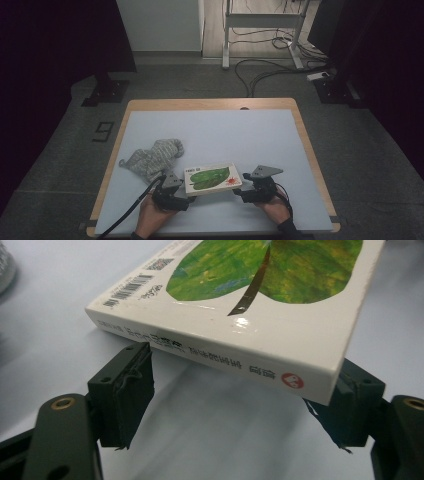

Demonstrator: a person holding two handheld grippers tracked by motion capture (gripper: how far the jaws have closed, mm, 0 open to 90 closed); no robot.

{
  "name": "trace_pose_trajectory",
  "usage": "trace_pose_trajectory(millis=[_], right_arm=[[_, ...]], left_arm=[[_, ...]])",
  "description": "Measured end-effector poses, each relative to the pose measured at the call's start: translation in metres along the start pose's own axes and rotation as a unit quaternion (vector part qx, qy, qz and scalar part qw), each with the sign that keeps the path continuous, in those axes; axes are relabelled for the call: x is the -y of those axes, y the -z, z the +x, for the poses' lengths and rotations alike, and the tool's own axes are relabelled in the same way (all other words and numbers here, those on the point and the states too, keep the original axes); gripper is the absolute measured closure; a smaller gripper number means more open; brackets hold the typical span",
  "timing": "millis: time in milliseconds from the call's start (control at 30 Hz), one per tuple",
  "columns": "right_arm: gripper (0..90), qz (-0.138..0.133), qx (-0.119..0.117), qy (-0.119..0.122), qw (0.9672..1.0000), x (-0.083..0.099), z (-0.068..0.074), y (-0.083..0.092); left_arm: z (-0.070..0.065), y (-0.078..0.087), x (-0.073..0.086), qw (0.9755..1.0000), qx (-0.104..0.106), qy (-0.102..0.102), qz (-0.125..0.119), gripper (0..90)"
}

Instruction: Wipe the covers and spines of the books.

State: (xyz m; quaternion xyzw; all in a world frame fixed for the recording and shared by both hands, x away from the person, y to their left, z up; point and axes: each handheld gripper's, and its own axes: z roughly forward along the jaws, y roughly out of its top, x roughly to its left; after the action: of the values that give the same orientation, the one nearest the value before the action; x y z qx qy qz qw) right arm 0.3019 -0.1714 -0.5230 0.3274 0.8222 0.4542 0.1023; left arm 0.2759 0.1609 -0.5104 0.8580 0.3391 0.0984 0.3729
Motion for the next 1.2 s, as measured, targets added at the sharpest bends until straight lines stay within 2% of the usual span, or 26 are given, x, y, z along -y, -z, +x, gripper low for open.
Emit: trace_pose_trajectory(millis=[367,633,833,1200], right_arm=[[27.2,0.020,0.008,0.009,0.9997,0.010,0.004,-0.002],[27.1,0.027,0.006,0.012,0.9995,0.012,0.005,0.000],[27.1,0.042,0.003,0.022,0.9989,0.013,0.006,-0.001],[26.6,0.048,0.005,0.029,0.9984,0.014,0.008,0.000]], left_arm=[[-0.006,-0.003,0.009,0.9999,0.006,-0.011,0.006,23.6],[-0.009,-0.004,0.011,0.9998,0.003,-0.020,0.009,24.8],[-0.012,-0.005,0.014,0.9994,-0.002,-0.028,0.017,25.4],[-0.012,-0.004,0.016,0.9994,0.005,-0.030,0.018,25.6]])
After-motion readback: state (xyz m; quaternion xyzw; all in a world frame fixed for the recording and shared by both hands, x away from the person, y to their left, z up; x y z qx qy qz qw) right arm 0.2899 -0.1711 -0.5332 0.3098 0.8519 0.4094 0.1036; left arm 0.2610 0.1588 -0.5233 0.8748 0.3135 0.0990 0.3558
